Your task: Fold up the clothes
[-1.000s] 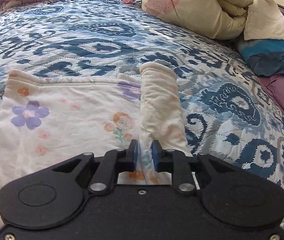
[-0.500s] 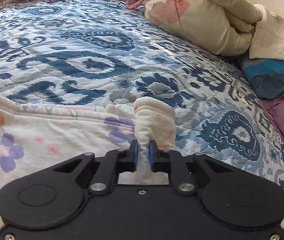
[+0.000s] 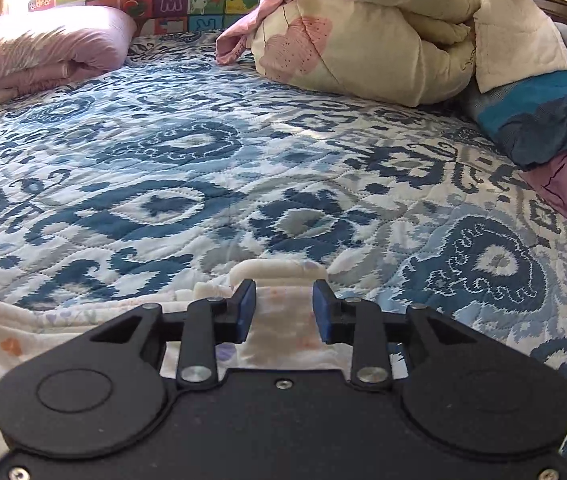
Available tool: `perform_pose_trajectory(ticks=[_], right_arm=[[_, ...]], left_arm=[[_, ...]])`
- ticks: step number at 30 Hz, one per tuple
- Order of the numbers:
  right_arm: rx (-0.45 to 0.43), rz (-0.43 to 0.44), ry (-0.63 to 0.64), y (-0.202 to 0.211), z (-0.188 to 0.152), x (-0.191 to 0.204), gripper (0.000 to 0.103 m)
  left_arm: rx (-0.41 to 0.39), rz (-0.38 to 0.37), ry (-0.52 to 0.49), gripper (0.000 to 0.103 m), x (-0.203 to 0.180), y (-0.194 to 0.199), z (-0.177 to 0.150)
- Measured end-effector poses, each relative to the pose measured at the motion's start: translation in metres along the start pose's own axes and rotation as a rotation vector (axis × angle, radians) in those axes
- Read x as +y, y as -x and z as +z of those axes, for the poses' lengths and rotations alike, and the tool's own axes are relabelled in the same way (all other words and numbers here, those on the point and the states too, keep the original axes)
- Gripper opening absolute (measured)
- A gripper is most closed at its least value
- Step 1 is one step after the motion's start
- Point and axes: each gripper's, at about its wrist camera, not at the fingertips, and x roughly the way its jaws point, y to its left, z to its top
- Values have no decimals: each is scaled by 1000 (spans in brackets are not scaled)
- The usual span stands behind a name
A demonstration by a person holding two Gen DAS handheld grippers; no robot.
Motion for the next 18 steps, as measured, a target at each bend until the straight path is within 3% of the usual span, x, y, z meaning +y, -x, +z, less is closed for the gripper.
perform_pose_trajectory(ticks=[4,6,10,15,18], right_arm=[[7,-3,19,-2,0,2,21],[10,-2,21,-3,0,2,21],[8,-14,41,-2,1,7,23],[-21,-32,140,7,-1,22,44],[-28,-52,228,15,-5,33,51]], left_arm=[[93,8,3,33,4,-25,1],[73,-8,-44,42,-6,-9,3],[46,-106,-246,52,-34,57,-9],[56,-234,-635,60,-96,141,-52],[95,-328,-799,61,-134,162,-78]])
